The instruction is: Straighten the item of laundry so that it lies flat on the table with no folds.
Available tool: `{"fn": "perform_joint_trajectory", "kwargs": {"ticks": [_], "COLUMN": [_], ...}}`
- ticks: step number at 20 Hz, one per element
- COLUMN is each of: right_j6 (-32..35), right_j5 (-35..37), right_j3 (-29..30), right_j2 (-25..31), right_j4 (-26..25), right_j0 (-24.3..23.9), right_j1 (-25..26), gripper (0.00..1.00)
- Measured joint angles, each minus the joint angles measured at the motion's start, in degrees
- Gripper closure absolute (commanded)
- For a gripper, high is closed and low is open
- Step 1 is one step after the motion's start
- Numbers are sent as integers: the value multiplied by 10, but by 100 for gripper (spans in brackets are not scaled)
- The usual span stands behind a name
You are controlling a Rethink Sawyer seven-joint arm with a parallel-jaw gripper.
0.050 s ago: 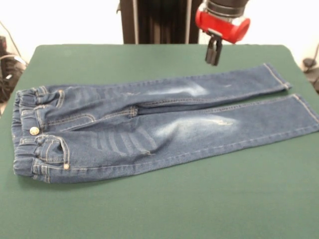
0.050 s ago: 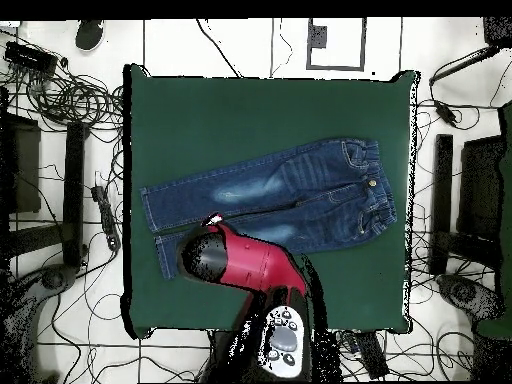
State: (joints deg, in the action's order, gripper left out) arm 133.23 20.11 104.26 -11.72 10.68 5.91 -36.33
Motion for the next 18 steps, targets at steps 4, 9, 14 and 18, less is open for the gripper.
{"fn": "perform_joint_trajectory", "kwargs": {"ticks": [4,9,14,18], "right_j6": [0,0,0,0], "right_j5": [14,22,23,23], "right_j3": [-44,-84,-123,-137], "right_j2": [-9,-15,-21,-21], "right_j4": [6,11,19,21], "right_j0": [3,9,11,9], "right_j1": [9,24,45,56], "gripper": [100,100,100,100]}}
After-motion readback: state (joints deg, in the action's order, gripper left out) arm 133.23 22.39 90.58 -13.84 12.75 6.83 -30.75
